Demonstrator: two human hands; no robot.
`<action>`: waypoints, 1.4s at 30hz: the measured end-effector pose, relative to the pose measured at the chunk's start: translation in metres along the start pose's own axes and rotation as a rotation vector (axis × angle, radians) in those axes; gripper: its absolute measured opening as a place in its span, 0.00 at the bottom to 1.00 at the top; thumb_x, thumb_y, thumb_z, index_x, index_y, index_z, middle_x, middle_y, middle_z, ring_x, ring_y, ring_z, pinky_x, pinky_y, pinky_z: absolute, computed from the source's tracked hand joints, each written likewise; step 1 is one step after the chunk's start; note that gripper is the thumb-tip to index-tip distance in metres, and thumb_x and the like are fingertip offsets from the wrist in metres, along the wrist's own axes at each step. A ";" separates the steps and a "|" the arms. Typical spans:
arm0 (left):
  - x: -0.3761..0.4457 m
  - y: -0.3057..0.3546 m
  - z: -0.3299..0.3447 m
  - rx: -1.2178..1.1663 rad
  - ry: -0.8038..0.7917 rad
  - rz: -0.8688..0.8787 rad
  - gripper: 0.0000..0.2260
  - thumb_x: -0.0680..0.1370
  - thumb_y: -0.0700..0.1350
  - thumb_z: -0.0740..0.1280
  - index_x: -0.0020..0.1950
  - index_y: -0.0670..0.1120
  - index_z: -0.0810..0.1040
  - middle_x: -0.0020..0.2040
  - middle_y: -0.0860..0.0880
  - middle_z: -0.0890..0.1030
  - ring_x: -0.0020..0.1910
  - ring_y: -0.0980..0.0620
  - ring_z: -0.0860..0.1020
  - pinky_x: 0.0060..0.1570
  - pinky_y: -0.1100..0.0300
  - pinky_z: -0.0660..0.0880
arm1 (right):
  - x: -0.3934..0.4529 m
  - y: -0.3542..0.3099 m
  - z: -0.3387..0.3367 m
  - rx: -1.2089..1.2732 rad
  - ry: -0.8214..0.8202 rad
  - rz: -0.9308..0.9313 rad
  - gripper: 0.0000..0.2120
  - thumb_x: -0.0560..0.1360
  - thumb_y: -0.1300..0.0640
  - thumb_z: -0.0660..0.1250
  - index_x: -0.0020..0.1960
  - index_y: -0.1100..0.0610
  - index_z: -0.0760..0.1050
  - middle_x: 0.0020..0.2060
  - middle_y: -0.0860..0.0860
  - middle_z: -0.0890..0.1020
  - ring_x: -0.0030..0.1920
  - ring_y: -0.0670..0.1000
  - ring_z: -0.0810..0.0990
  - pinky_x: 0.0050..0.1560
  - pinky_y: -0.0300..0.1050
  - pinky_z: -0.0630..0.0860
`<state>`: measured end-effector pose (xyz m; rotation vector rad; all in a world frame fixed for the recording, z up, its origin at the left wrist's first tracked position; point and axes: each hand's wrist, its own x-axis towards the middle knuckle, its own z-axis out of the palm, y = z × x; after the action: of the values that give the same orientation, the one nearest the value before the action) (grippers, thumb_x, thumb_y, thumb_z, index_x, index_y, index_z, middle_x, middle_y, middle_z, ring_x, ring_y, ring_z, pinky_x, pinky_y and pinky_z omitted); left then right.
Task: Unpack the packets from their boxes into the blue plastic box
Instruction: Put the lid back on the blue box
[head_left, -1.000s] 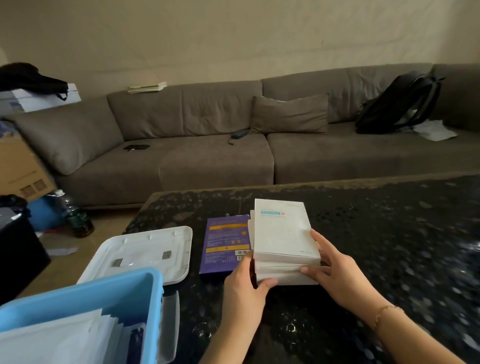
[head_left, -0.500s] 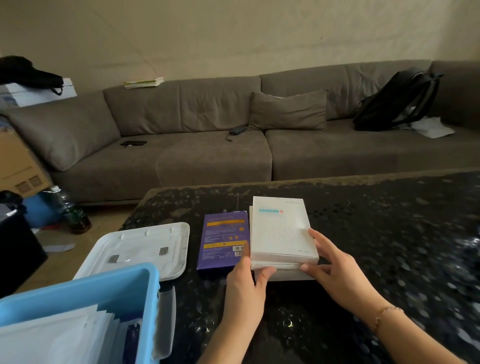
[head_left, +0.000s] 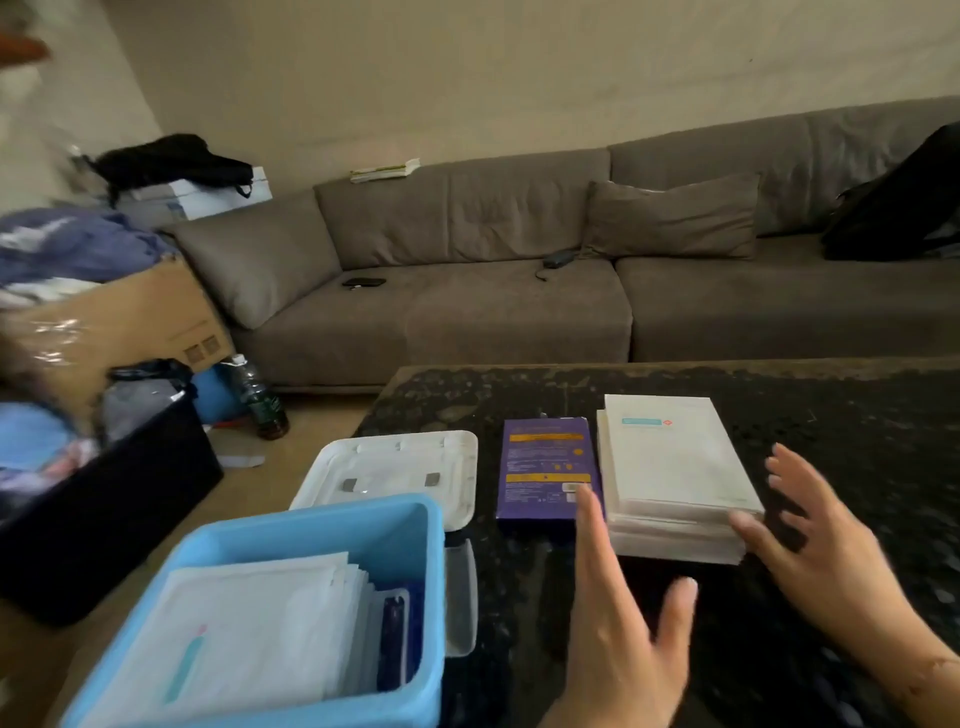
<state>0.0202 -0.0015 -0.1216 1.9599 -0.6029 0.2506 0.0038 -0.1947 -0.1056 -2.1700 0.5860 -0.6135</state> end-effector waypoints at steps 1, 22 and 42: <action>-0.011 0.009 -0.011 -0.016 0.024 0.060 0.38 0.75 0.71 0.56 0.77 0.65 0.37 0.80 0.63 0.45 0.77 0.67 0.51 0.73 0.68 0.58 | -0.006 -0.010 -0.001 0.024 0.092 -0.003 0.35 0.71 0.48 0.71 0.75 0.47 0.61 0.70 0.53 0.72 0.64 0.59 0.76 0.62 0.53 0.77; 0.110 -0.211 -0.341 0.142 -0.191 -0.590 0.07 0.81 0.41 0.64 0.44 0.49 0.76 0.39 0.53 0.76 0.41 0.53 0.76 0.45 0.61 0.73 | 0.014 -0.175 0.203 0.100 -0.502 0.278 0.08 0.79 0.60 0.65 0.48 0.62 0.82 0.39 0.55 0.83 0.36 0.49 0.81 0.31 0.36 0.77; 0.118 -0.204 -0.347 -0.196 -0.067 -0.815 0.10 0.79 0.40 0.69 0.59 0.47 0.82 0.55 0.48 0.84 0.51 0.50 0.82 0.47 0.55 0.79 | 0.032 -0.199 0.230 0.405 -0.530 0.599 0.12 0.76 0.56 0.69 0.56 0.62 0.77 0.52 0.60 0.80 0.52 0.61 0.79 0.53 0.57 0.79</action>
<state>0.2559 0.3424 -0.0738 1.8662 0.1567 -0.3698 0.2061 0.0318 -0.0727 -1.5633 0.6973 0.1597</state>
